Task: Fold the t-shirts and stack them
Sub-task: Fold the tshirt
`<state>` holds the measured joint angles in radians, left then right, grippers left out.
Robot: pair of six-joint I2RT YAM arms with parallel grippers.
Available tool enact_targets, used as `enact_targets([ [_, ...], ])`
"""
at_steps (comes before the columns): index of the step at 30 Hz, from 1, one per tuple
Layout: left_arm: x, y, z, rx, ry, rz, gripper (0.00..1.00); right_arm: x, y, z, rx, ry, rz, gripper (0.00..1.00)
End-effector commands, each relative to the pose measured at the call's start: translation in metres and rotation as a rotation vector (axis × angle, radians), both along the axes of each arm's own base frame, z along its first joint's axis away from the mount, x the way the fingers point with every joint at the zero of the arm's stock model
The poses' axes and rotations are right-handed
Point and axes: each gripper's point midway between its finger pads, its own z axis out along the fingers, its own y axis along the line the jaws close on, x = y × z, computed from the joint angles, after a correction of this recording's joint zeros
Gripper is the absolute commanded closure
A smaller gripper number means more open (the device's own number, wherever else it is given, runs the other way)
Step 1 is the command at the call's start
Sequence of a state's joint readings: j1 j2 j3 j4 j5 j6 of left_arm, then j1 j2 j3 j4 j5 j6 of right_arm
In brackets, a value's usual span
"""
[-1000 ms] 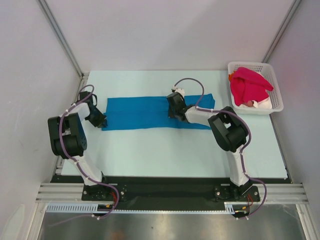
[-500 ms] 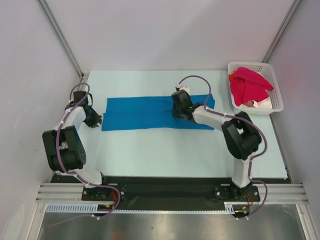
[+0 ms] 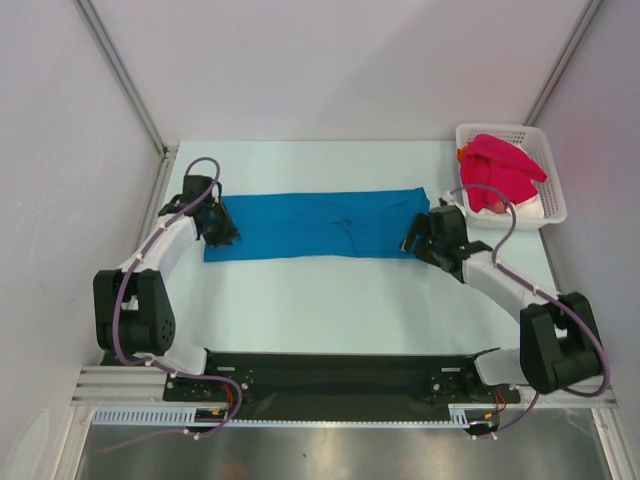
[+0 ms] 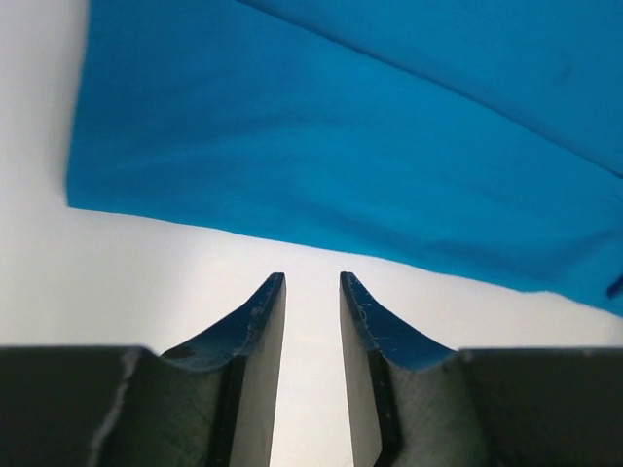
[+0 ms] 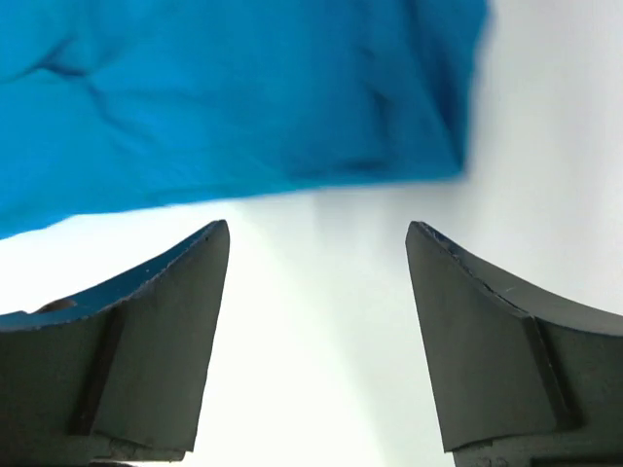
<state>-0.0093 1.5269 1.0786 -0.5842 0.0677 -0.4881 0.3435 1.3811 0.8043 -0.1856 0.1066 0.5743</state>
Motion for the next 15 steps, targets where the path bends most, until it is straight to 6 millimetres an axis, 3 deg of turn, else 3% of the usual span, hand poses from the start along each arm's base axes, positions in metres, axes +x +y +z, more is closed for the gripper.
enact_targets([
  [1,0.003,-0.022,0.026,-0.034,-0.095,-0.063,0.64,-0.018,-0.006,0.001,0.122,-0.009,-0.048,0.21],
  [4,-0.001,-0.032,0.035,-0.048,-0.119,-0.091,0.63,-0.021,-0.016,-0.003,0.179,-0.023,-0.121,0.21],
  [5,-0.003,-0.034,0.036,-0.053,-0.123,-0.096,0.62,-0.029,-0.02,-0.015,0.194,0.001,-0.145,0.21],
  [8,-0.01,-0.038,0.043,-0.058,-0.145,-0.118,0.61,-0.033,-0.031,-0.027,0.239,-0.001,-0.227,0.23],
  [15,-0.021,-0.04,0.054,-0.051,-0.183,-0.172,0.55,-0.019,-0.043,-0.042,0.3,-0.088,-0.362,0.38],
])
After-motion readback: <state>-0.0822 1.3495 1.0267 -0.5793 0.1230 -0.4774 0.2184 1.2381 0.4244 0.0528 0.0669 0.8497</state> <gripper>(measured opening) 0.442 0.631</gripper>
